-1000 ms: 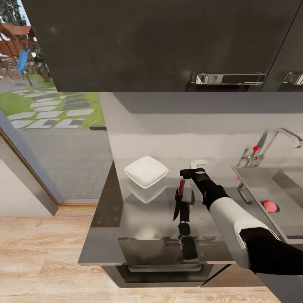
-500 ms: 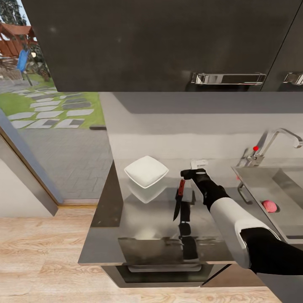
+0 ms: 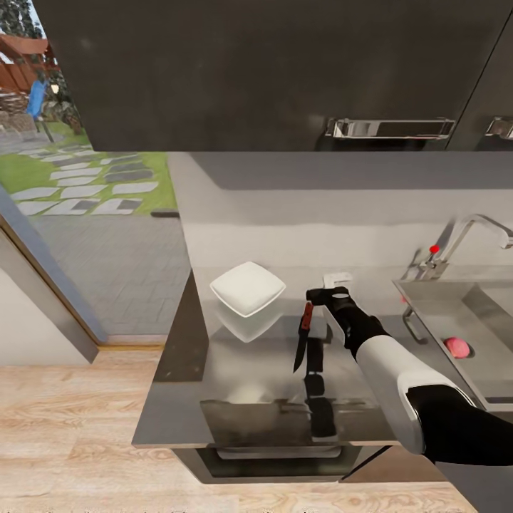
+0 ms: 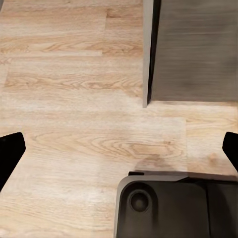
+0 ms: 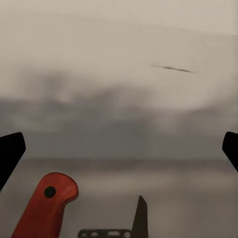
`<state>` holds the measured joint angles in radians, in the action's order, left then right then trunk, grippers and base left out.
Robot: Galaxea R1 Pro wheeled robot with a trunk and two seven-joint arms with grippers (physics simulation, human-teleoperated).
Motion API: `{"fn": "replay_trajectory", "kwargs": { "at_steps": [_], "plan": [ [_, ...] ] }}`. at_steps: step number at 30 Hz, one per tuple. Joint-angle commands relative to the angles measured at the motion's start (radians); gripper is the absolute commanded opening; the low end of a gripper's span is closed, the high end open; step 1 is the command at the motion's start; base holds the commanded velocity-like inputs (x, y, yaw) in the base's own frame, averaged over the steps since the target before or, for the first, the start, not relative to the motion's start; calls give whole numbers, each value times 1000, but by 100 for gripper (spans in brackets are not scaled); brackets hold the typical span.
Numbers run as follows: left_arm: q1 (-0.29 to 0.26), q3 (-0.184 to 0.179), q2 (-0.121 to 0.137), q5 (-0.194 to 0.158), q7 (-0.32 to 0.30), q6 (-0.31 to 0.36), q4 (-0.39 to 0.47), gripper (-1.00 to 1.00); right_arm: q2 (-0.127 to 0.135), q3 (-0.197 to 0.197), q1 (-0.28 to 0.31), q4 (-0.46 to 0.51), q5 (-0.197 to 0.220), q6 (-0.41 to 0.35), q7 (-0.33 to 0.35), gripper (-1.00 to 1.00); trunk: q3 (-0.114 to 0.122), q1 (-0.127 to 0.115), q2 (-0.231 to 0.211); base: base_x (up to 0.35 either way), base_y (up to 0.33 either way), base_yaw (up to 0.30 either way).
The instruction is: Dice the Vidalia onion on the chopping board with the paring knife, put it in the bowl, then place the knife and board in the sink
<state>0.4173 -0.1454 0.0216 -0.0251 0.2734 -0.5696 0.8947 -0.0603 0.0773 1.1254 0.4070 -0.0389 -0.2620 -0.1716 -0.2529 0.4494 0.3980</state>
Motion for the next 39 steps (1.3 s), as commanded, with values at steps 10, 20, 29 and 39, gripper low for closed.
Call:
{"fn": "replay_trajectory", "kwargs": {
  "at_steps": [10, 20, 29, 39],
  "plan": [
    [0, -5, 1, -2, 8, -1, -6, 100, 0, 6, 1, 1, -4, -8, -5, 100, -15, 1, 2, 0, 0, 0],
    [0, -5, 1, -2, 7, -1, -7, 100, 0, 6, 1, 1, -4, -8, -5, 100, -29, 1, 2, 0, 0, 0],
    [0, -5, 1, -2, 7, -1, -7, 100, 0, 7, 1, 1, -4, -8, -5, 100, -37, 1, 2, 0, 57, 0],
    [0, -4, 0, -2, 7, 0, -25, 100, 0, 7, 1, 1, -4, -8, -5, 100, -37, 1, 2, 0, 71, 0]
  ]
}}
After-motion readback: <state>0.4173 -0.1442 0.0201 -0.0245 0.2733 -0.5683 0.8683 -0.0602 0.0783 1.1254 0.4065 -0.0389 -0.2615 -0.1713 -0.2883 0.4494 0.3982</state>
